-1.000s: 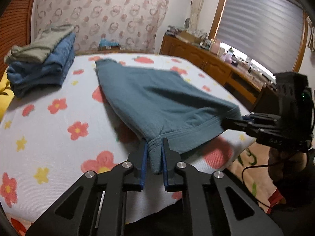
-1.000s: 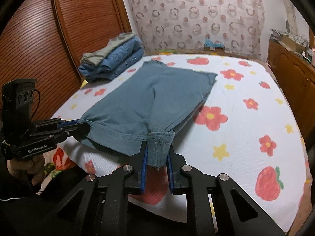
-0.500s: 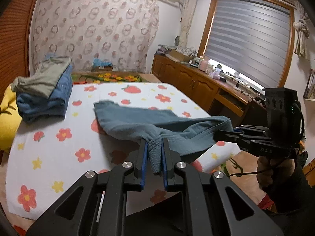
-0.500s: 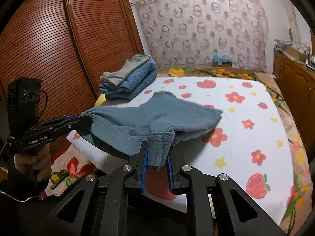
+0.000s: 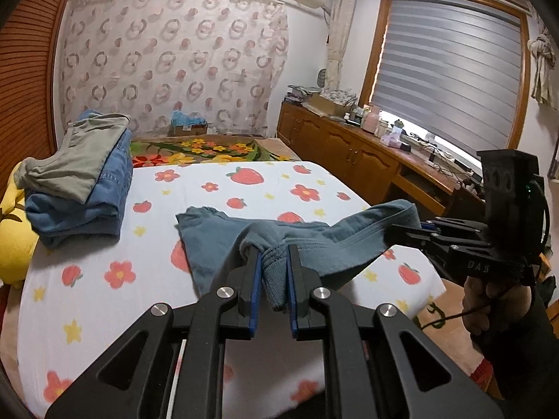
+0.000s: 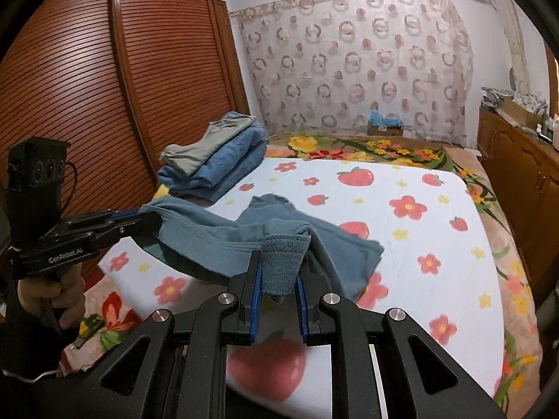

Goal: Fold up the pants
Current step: 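Lift the hem with both grippers and fold it over toward the waistband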

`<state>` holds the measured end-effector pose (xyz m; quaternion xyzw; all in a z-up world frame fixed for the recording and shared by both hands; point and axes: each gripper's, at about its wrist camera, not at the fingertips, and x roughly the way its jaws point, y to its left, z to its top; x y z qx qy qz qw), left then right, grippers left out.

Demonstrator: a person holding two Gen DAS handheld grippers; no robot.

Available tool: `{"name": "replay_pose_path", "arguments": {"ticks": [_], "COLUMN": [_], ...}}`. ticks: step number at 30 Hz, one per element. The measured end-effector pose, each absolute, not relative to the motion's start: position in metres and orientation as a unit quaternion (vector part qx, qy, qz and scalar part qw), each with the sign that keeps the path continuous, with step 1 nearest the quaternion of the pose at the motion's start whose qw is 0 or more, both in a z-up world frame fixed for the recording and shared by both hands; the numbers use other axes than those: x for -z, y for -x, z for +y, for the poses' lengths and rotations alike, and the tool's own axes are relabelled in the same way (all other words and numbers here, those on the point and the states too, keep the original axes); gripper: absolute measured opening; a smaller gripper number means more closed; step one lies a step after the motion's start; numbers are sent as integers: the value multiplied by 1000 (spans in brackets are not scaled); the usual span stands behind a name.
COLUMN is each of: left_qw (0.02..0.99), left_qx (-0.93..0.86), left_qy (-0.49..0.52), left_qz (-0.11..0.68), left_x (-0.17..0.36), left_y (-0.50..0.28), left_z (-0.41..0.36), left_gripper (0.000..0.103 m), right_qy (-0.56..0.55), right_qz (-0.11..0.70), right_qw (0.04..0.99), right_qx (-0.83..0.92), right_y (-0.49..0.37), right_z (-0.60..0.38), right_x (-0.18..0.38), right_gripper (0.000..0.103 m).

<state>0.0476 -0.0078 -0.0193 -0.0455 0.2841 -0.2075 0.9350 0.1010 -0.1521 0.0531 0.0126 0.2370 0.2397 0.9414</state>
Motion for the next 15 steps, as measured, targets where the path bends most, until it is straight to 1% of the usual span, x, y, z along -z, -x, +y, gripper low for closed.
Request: {"name": "replay_pose_path", "arguments": {"ticks": [11, 14, 15], "left_qw": [930, 929, 930], "left_qx": [174, 169, 166], "left_qy": [40, 42, 40], "left_qz": [320, 326, 327], "left_x": [42, 47, 48], "left_y": [-111, -118, -120], "left_z": [-9, -10, -11], "left_gripper": [14, 18, 26], "right_qy": [-21, -16, -15], "right_qz": [290, 299, 299], "right_qw": [931, 929, 930], "right_qx": [-222, -216, -214], "right_y": [-191, -205, -208], "right_z": [-133, -130, -129], "right_x": [-34, -29, -28], "right_gripper": [17, 17, 17]}}
